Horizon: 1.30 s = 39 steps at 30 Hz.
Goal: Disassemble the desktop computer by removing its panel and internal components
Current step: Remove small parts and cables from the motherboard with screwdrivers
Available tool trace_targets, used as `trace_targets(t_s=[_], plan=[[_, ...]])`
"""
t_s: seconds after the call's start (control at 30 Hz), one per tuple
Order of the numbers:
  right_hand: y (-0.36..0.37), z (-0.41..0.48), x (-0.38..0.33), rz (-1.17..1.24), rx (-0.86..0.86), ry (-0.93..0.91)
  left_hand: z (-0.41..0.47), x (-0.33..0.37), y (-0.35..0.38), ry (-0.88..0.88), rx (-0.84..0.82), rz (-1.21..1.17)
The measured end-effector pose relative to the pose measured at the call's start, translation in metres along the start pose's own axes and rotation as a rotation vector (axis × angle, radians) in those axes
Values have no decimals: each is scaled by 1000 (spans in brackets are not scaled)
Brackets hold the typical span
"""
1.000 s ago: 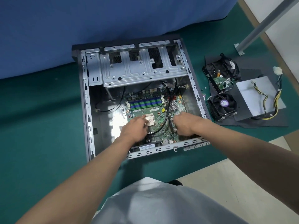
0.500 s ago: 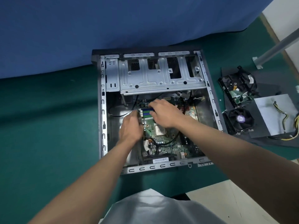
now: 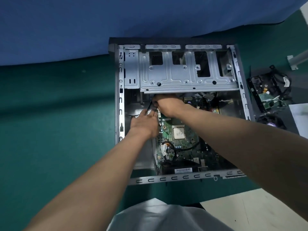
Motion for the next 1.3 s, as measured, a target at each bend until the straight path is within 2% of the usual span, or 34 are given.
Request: trace_targets(t_s=[0.33, 0.43, 0.6, 0.73, 0.87, 0.93, 1.07, 1.17, 1.3], plan=[[5, 1, 4, 47, -72, 45, 1, -1, -9, -1, -112, 67], [2, 0, 4, 28, -54, -24, 0, -1, -9, -6, -114, 82], [-29, -2, 12, 44, 77, -58, -2, 1, -11, -8, -98, 83], [-6, -22, 19, 4, 57, -5, -3, -1, -9, -3, -93, 30], [1, -59, 48, -39, 300, 39, -5, -3, -9, -56, -74, -44], [9, -80, 62, -195, 259, 29, -6, -3, -11, -82, -73, -69], [25, -113, 78, -403, 36, 67, -7, 1, -17, -94, -58, -31], [23, -127, 82, -513, 16, 94, -9, 11, -21, -86, 37, 117], [14, -144, 91, -495, 43, 96, -12, 36, -24, -95, 233, 186]])
Point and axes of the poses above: each hand's wrist, its own z-axis towards the middle knuckle, its own y-axis out of the palm, x = y × z, the point moved 4 cm from there along z, towards the middle knuckle, and after that the axes turned 3 degrees about -x, right-handed, at the moved point
